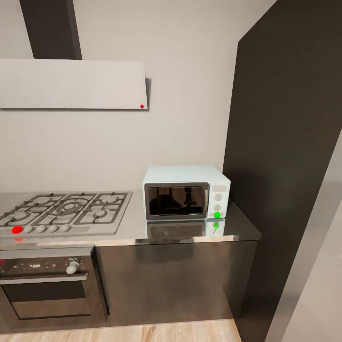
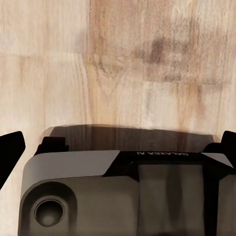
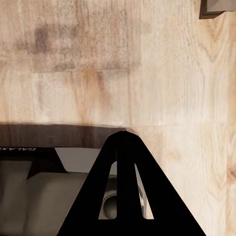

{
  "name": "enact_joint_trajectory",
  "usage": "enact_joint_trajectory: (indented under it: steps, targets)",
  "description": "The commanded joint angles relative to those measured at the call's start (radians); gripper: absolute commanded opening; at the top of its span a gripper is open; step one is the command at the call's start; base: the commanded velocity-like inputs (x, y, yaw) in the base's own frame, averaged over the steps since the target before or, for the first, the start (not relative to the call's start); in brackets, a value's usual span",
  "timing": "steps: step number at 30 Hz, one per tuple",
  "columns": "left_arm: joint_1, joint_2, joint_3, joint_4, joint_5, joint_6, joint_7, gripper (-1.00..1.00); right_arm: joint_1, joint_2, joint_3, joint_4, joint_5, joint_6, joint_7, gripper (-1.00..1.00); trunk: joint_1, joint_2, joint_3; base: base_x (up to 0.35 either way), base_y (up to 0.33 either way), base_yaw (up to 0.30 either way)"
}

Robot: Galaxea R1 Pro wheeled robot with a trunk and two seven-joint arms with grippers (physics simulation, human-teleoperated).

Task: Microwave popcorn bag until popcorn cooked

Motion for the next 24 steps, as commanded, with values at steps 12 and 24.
enact_joint_trajectory:
  steps: [12,24]
  targets:
    - [-0.001,0.000,-0.008,0.002,0.010,-0.003,-0.003,1.00,-0.001,0.000,-0.009,0.003,0.010,-0.005,0.003,-1.00,0.000,-0.001,-0.001,0.000,0.000,0.000]
    - [-0.001,0.000,-0.008,0.002,0.010,-0.003,-0.003,1.00,-0.001,0.000,-0.009,0.003,0.010,-0.005,0.003,-1.00,0.000,-0.001,-0.001,0.000,0.000,0.000]
